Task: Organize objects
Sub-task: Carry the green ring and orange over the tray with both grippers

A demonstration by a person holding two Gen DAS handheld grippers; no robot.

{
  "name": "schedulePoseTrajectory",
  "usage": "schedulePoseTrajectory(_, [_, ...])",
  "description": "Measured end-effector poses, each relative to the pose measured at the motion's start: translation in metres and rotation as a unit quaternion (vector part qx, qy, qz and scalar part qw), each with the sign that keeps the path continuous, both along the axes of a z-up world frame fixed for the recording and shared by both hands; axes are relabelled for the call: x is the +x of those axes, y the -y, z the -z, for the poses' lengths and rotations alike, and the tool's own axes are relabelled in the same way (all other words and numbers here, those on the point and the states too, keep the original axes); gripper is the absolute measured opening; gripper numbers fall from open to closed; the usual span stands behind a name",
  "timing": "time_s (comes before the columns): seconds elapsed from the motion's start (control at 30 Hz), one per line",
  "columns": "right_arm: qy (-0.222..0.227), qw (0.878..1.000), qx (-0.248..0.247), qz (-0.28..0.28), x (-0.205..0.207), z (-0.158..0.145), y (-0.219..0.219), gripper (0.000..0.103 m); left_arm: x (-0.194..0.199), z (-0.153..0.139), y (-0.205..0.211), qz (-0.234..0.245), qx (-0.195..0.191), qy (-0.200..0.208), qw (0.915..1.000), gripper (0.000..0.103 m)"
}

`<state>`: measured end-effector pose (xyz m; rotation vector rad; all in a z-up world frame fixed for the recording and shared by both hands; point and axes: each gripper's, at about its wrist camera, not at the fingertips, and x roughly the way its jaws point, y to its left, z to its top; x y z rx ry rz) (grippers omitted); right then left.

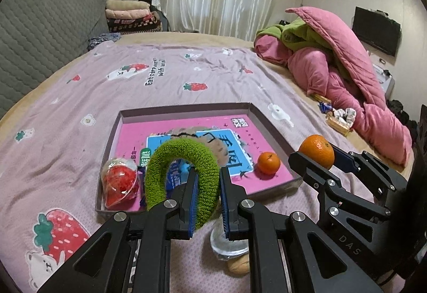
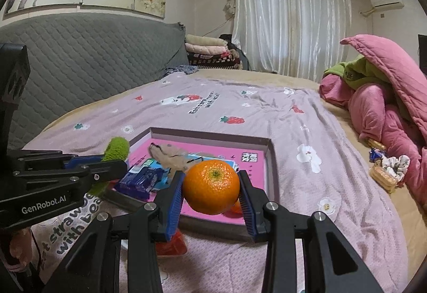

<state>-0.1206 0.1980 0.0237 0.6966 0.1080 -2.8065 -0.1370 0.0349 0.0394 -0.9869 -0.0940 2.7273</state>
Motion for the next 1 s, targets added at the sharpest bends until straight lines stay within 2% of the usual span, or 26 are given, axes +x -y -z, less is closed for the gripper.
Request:
schedulePoseTrajectory(0.6, [-0.025, 0.999, 0.004, 0.032, -0.009, -0.011, -0.012, 0.04, -0.017, -0.003, -0.022, 0.005, -0.012, -0.01, 0.9999, 0.015])
schedulePoseTrajectory(0.87, [-0.017, 0.999, 0.007, 0.04, -0.015, -0.008, -0.016, 0.04, -0.025, 0.005, -0.029, 0.014, -0.018, 0.002, 0.9997, 0.015])
schedulePoseTrajectory(1.0, [-0.013, 0.999, 0.008, 0.043, -0.016, -0.006, -0.017, 0.04, -0.029, 0.011, -0.026, 0.027, -0.006, 0.021, 0.9994, 0.015])
